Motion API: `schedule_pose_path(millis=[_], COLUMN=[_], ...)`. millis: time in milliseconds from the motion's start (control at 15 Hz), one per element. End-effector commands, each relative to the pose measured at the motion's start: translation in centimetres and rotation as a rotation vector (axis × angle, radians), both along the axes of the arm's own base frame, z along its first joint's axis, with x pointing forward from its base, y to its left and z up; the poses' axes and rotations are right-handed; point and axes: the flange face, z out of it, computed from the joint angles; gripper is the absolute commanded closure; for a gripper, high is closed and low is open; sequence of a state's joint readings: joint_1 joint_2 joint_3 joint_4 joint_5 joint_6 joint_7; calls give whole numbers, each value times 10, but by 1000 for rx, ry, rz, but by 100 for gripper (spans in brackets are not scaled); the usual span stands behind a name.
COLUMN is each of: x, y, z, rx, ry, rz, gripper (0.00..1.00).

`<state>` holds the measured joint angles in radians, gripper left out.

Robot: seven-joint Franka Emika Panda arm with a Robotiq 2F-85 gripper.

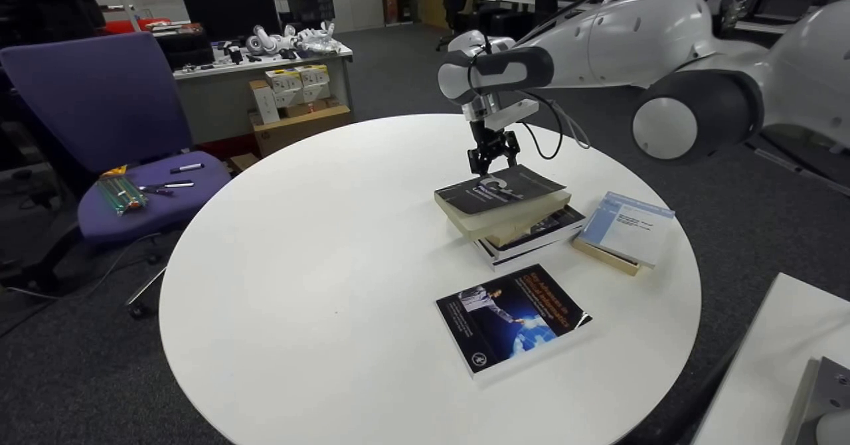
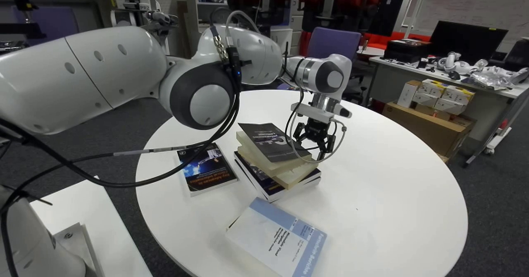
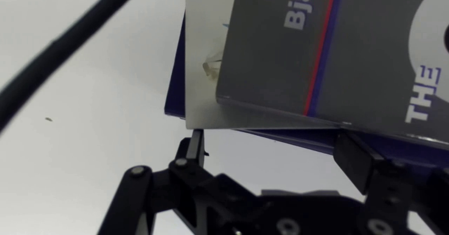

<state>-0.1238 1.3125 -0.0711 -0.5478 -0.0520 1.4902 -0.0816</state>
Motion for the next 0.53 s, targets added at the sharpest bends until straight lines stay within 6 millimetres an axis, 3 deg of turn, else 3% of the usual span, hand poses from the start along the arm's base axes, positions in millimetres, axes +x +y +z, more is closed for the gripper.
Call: schedule_pose_path(millis=[0, 467], x=[-5, -9], y=[-7, -12], z=[14, 9], rx=[-59, -62], ry=[35, 61], rz=[-45, -74], gripper=[0, 0])
